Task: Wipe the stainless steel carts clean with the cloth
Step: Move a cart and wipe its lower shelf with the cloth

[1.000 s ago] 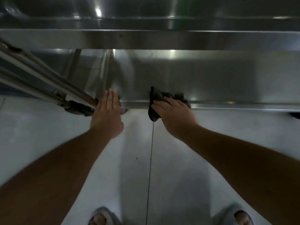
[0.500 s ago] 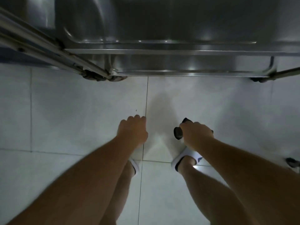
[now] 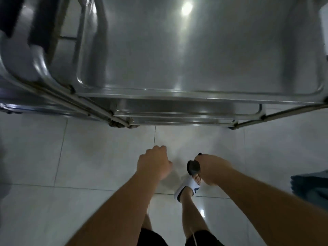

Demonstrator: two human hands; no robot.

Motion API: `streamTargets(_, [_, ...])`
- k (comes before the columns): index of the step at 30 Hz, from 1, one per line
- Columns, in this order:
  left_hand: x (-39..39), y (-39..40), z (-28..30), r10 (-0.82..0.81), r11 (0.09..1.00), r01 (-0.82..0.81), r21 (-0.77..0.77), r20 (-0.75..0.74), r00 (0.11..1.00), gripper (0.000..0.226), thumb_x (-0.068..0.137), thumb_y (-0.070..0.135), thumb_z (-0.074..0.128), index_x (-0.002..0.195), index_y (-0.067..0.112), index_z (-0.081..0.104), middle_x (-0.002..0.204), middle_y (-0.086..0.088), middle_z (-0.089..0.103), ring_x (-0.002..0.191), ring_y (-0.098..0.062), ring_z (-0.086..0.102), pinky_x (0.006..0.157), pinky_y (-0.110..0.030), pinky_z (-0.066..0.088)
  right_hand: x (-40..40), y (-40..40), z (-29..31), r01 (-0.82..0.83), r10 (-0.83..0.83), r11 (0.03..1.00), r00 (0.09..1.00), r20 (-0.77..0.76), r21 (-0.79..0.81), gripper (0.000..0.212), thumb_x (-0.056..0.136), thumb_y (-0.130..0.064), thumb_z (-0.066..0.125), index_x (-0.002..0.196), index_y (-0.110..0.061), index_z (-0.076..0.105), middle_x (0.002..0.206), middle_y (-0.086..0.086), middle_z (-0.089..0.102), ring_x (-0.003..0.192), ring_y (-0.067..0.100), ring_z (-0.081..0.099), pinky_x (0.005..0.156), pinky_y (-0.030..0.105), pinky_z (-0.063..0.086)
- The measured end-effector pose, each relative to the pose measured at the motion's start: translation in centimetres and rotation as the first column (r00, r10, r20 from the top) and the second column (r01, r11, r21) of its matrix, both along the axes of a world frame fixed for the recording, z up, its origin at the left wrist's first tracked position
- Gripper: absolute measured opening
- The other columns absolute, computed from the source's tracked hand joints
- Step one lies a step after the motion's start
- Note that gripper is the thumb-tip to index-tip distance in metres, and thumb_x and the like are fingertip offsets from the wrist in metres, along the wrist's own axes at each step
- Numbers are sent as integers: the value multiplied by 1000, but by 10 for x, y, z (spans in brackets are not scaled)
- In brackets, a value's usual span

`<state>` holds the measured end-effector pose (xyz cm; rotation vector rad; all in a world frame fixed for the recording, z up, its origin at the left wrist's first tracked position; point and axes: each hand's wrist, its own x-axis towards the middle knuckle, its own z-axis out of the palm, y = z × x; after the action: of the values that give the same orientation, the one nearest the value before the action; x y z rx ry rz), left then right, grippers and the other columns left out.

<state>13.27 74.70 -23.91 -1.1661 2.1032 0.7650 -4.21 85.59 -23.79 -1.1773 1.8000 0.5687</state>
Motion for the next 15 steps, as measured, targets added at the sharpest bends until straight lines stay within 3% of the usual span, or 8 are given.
streamTargets(3, [1, -6, 48, -81, 996, 80, -37, -15, 997, 43, 103, 35, 49, 143, 22, 51, 132, -3, 57, 119, -26, 57, 95, -41, 50, 7, 0, 50, 35, -35, 999, 999, 15, -41, 13, 92, -12, 59, 97, -24, 56, 91, -4, 58, 87, 22, 64, 82, 39, 58])
streamTargets(8, [-2, -5, 112, -249, 965, 246, -93, -21, 968, 37, 103, 36, 45, 134, 19, 52, 130, -4, 55, 119, -27, 55, 94, -42, 45, 15, 12, 140, 210, -210, 964, 978, 16, -163, 15, 98, -21, 55, 111, -20, 63, 103, 2, 66, 94, 23, 65, 86, 38, 57])
streamTargets(12, [-25, 12, 156, -360, 932, 346, -113, -144, 922, 39, 103, 37, 48, 139, 22, 53, 139, -2, 55, 127, -25, 54, 98, -40, 44, 18, 41, 200, 336, -338, 910, 941, 35, -242, 21, 100, -29, 56, 116, -19, 65, 110, 5, 68, 97, 24, 62, 80, 33, 44])
streamTargets(15, [-48, 27, 193, -459, 888, 435, -150, -228, 859, 43, 101, 39, 52, 141, 23, 56, 141, -2, 57, 128, -26, 58, 101, -42, 49, 18, 69, 231, 443, -455, 849, 890, 28, -288, 23, 102, -30, 56, 120, -19, 64, 115, 5, 66, 97, 22, 57, 83, 32, 40])
